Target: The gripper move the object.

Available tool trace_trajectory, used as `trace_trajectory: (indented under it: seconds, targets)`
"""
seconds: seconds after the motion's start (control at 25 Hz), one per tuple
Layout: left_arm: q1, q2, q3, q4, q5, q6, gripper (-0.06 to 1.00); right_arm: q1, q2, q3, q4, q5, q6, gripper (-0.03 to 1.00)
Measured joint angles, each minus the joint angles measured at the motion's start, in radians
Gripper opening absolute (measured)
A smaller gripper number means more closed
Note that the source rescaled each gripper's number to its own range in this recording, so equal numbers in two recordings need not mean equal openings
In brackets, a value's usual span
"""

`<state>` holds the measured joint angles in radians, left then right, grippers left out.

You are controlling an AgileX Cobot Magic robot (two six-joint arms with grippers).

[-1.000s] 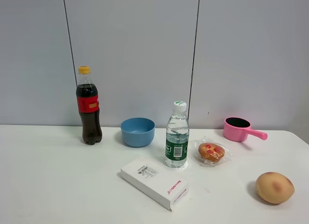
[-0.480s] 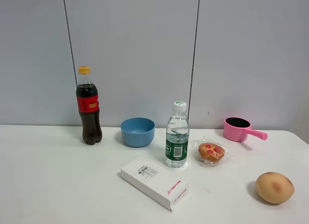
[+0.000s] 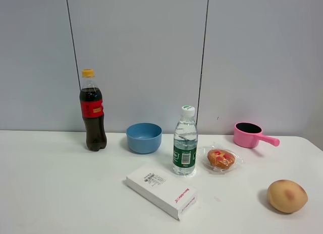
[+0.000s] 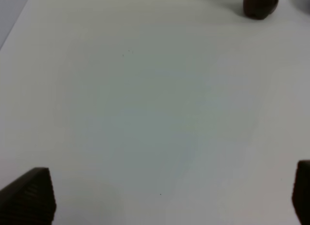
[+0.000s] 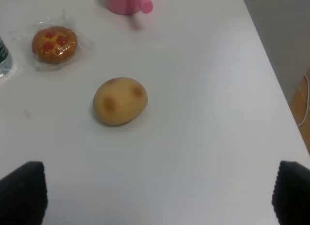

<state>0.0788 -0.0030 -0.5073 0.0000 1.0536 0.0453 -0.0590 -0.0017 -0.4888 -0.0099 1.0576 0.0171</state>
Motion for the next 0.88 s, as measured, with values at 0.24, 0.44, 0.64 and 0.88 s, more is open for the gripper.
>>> trace_trajectory:
  seconds: [0.24, 0.44, 0.64, 0.88]
  targets:
    - [0.0, 0.0, 0.0, 0.0, 0.0, 0.0, 1.0, 0.0, 0.0, 0.0, 0.0, 0.0, 0.0, 1.0]
    - [0.0, 0.0, 0.0, 0.0, 0.0, 0.0, 1.0, 0.0, 0.0, 0.0, 0.0, 0.0, 0.0, 1.0]
    - [0.0, 0.0, 0.0, 0.0, 0.0, 0.0, 1.0, 0.0, 0.0, 0.0, 0.0, 0.0, 0.0, 1.0]
    - [0.0, 0.0, 0.0, 0.0, 0.0, 0.0, 1.0, 0.0, 0.0, 0.0, 0.0, 0.0, 0.0, 1.0]
